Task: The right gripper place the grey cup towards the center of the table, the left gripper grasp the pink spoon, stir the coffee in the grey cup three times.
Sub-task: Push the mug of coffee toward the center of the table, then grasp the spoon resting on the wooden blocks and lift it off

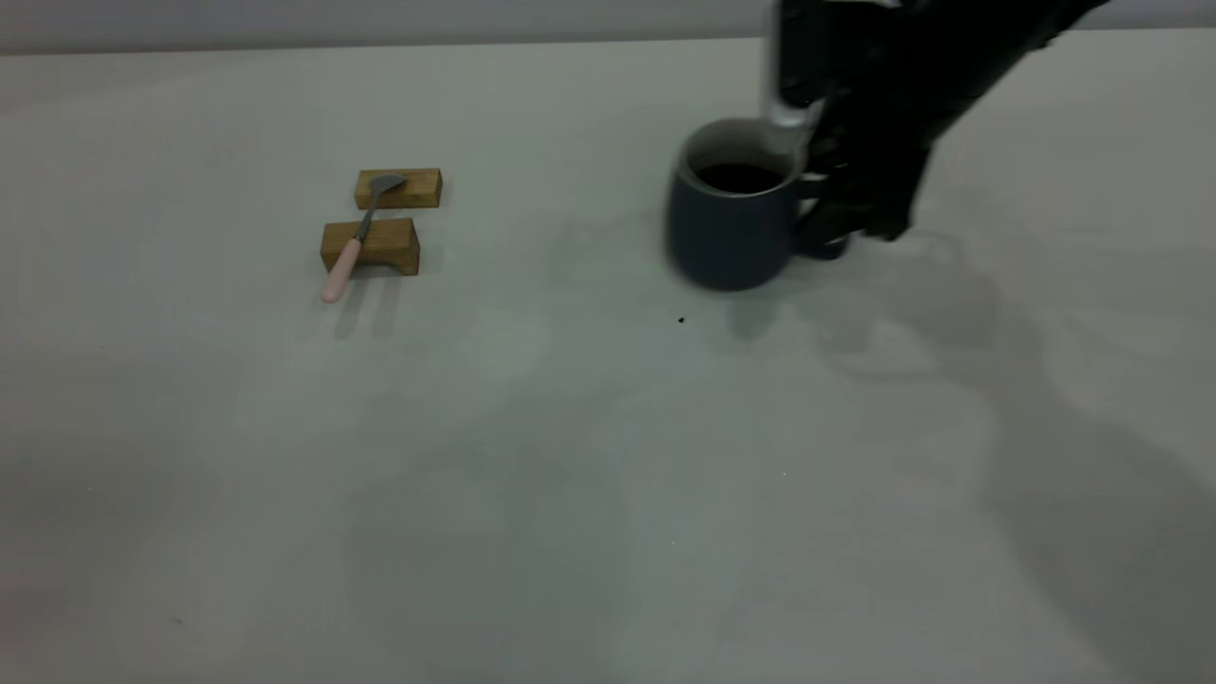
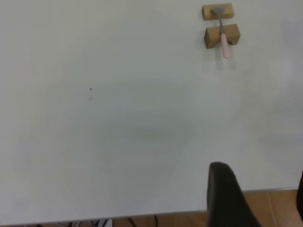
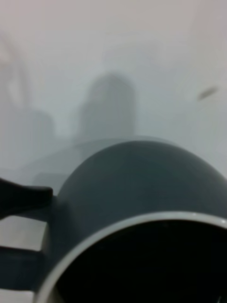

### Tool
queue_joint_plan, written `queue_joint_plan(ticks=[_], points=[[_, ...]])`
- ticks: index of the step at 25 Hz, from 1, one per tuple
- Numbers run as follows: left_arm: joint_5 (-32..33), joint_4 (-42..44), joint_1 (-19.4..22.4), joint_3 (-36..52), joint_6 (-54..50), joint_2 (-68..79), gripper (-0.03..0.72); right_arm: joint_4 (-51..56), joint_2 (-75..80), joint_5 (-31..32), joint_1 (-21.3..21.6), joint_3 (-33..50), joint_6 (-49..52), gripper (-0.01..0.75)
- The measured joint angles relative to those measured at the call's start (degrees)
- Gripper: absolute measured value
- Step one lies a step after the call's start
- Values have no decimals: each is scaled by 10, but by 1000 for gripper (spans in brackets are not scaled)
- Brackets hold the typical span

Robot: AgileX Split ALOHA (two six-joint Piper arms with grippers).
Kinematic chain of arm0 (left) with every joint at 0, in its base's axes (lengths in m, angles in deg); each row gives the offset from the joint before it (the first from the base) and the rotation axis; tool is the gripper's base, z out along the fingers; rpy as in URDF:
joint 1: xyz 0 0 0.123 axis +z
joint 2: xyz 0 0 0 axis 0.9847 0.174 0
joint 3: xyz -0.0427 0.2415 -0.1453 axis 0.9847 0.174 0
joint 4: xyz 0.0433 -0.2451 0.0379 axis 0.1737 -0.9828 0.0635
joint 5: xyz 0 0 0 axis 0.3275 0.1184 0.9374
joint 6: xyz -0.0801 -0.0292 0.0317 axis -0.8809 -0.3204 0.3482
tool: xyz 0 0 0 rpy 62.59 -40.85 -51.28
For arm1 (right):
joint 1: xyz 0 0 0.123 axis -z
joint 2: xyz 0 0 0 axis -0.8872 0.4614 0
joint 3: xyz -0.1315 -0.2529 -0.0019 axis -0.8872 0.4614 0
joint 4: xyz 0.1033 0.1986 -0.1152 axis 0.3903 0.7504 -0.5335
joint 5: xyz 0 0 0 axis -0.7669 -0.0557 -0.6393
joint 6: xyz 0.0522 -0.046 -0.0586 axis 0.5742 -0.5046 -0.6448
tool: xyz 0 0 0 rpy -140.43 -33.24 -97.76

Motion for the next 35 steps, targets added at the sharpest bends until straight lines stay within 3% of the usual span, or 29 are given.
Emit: queue_joint_plan(ticks=[7,11,15,21,24,29,32,35], points=[[0,0,0,0,0,0,436,97,20,1,-57,-40,-23,588],[0,0,0,0,0,0,436,132,21,4,-64,-46,-14,573],[0,0,0,0,0,0,436,132,1,32,-60,-44,63,541],[0,0,0,0,0,0,436,129,-135,107,-51,6,365,498],[0,0,0,0,0,0,436,87,-222,203,-43,41,583,497],[0,0,0,0,0,0,436,-124,-378,402,-42,111,857,497],[0,0,0,0,0,0,436,-261,-488,471,-42,175,991,497],[0,0,0,0,0,0,436,-375,-600,495,-42,253,1099,497]])
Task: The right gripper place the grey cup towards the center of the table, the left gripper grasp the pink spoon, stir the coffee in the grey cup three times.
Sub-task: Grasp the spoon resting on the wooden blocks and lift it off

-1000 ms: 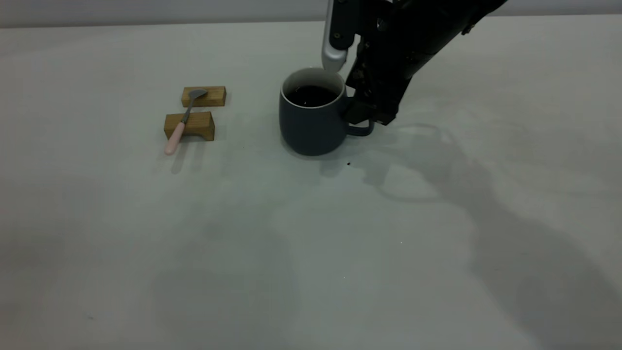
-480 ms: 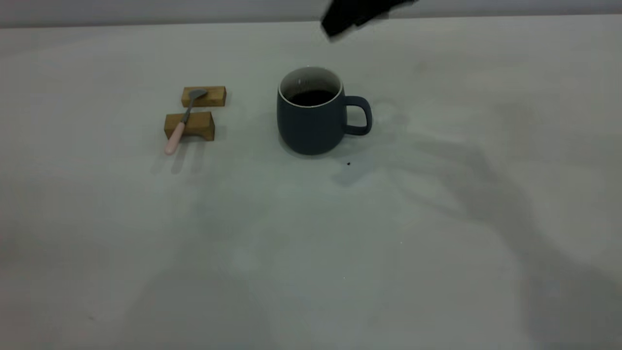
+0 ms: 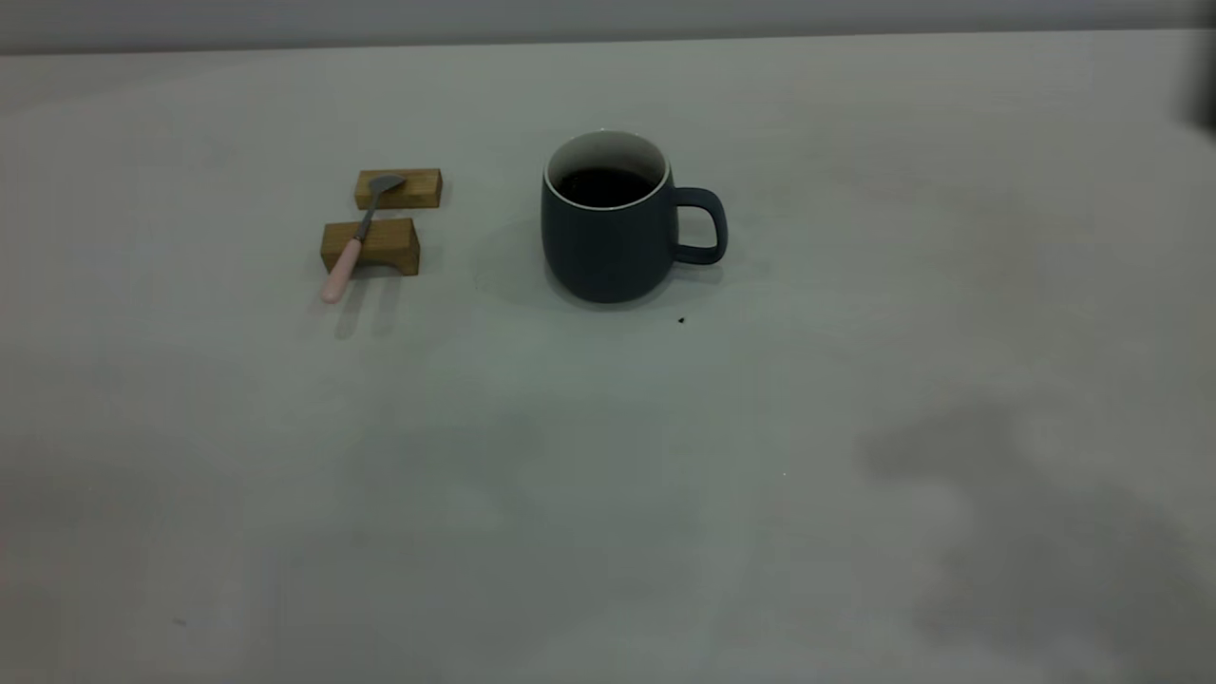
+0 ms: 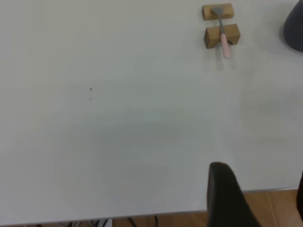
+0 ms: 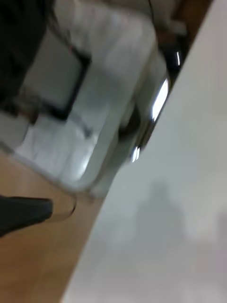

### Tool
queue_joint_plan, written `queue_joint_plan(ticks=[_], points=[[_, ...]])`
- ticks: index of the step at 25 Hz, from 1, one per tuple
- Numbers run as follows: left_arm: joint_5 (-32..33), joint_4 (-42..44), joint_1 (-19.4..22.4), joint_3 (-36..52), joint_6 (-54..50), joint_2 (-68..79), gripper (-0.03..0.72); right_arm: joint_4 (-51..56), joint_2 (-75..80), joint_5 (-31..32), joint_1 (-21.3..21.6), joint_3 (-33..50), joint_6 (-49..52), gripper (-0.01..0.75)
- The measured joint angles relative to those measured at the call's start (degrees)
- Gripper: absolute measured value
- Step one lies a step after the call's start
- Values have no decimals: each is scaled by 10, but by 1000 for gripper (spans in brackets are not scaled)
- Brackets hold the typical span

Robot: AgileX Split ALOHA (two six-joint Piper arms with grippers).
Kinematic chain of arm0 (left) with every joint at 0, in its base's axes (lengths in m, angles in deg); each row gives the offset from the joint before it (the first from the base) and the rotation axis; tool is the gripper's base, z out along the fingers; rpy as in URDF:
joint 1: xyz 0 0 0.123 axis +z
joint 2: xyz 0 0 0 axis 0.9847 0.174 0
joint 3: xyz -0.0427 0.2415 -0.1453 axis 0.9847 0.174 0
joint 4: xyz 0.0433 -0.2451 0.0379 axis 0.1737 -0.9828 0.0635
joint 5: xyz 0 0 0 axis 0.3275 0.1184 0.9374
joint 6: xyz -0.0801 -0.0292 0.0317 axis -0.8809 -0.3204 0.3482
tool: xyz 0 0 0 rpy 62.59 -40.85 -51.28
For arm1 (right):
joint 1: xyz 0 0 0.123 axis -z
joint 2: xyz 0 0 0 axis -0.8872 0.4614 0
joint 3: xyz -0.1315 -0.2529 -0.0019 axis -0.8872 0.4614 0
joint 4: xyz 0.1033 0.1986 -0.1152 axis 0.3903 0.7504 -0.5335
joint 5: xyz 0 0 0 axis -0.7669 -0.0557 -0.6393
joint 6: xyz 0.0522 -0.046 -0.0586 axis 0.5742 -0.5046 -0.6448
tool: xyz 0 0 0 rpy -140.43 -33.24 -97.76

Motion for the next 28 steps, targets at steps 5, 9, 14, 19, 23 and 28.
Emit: queue_joint_plan(ticks=[5,9,14,19,23,28], points=[[0,0,0,0,0,0,436,-92,-187,8,34,138,93,497],[0,0,0,0,0,0,436,-117,-337,-4,102,219,100,497],[0,0,0,0,0,0,436,-120,-524,-23,138,265,101,497],[0,0,0,0,0,0,436,-120,-658,-22,143,267,101,497],[0,0,0,0,0,0,436,-120,-735,-19,143,267,102,497],[0,0,0,0,0,0,436,-120,-742,-17,143,267,103,497]])
